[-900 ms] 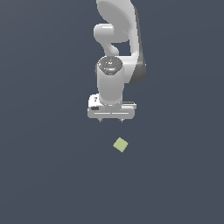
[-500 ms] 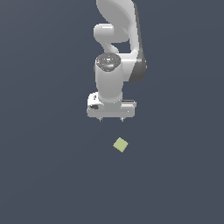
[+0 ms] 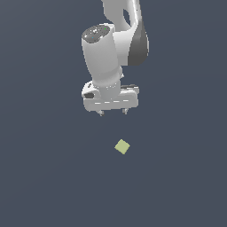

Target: Pick up the object and move it to a goal position.

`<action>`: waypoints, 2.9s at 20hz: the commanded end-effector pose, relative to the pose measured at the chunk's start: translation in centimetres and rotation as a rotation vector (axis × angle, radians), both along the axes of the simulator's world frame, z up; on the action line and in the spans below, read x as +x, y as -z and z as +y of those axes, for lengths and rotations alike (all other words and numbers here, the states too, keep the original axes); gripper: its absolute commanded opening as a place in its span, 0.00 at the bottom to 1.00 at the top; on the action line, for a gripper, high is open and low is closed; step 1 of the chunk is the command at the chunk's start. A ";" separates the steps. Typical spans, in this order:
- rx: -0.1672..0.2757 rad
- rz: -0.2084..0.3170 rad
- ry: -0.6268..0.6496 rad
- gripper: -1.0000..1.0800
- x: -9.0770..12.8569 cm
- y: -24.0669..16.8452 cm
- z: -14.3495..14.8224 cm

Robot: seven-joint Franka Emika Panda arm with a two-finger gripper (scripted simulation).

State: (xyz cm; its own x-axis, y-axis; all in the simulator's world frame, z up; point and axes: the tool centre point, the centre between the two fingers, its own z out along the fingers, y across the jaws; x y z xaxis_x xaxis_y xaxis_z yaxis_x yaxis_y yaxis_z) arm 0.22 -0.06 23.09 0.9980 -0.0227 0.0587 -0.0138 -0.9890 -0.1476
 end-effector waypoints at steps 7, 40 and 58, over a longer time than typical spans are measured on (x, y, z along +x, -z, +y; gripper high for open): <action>0.157 -0.135 -0.028 1.00 -0.2 -10.3 0.7; 0.328 -0.697 -0.499 1.00 -7.9 -37.1 16.2; 0.258 -0.783 -0.819 1.00 -4.8 -29.1 27.0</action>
